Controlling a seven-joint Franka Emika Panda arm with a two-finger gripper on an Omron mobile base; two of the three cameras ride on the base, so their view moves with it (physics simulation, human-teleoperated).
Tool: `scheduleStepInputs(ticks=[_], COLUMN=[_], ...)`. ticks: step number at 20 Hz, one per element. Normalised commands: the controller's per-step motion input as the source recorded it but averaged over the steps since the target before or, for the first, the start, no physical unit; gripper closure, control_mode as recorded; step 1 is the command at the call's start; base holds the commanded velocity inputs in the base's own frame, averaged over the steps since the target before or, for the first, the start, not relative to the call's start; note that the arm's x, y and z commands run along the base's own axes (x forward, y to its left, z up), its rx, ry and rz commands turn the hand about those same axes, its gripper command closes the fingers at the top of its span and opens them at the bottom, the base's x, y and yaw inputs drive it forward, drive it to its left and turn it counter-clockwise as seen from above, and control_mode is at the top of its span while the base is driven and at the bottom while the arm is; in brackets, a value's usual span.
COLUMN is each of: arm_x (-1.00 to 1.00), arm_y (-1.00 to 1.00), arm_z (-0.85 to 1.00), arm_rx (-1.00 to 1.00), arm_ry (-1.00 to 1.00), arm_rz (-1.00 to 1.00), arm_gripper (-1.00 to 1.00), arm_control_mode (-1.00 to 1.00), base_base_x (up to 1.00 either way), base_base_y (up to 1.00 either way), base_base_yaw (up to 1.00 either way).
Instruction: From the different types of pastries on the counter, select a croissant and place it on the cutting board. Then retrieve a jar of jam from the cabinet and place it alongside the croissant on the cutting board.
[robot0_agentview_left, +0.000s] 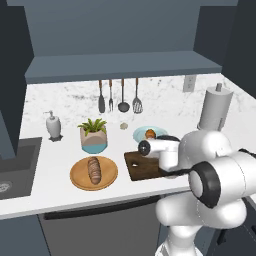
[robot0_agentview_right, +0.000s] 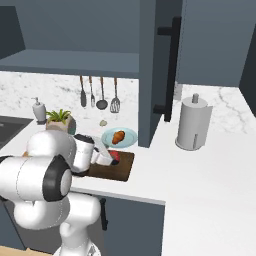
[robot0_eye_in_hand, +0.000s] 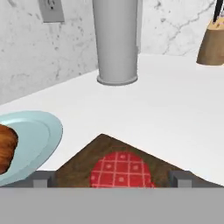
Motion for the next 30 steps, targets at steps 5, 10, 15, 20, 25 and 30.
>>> scheduleStepInputs(ticks=[5,10,15,20,25,30], arm_x=[0.19,0.04,0.06,0.40,0.26,0.33], arm_y=[0.51,0.95,0.87,0.40,-0.11,-0.05], arm_z=[0.42,0.66,0.95,0.58,-0.11,-0.98], arm_rx=[-0.19,-0.08,0.19,0.28,0.12,-0.04], arm_ry=[-0.38,-0.23,0.35,0.72,0.25,0.06], arm_rz=[-0.17,-0.07,0.00,0.00,0.00,0.10], arm_gripper=[-1.00,-1.00,-1.00,-1.00,-1.00,-1.00], arm_control_mode=[-1.00,-1.00,-1.00,-1.00,-1.00,-1.00], base_base_x=[0.00,0.00,0.00,0.00,0.00,0.00], base_base_y=[0.00,0.00,0.00,0.00,0.00,0.00], base_base_yaw=[0.00,0.00,0.00,0.00,0.00,0.00])
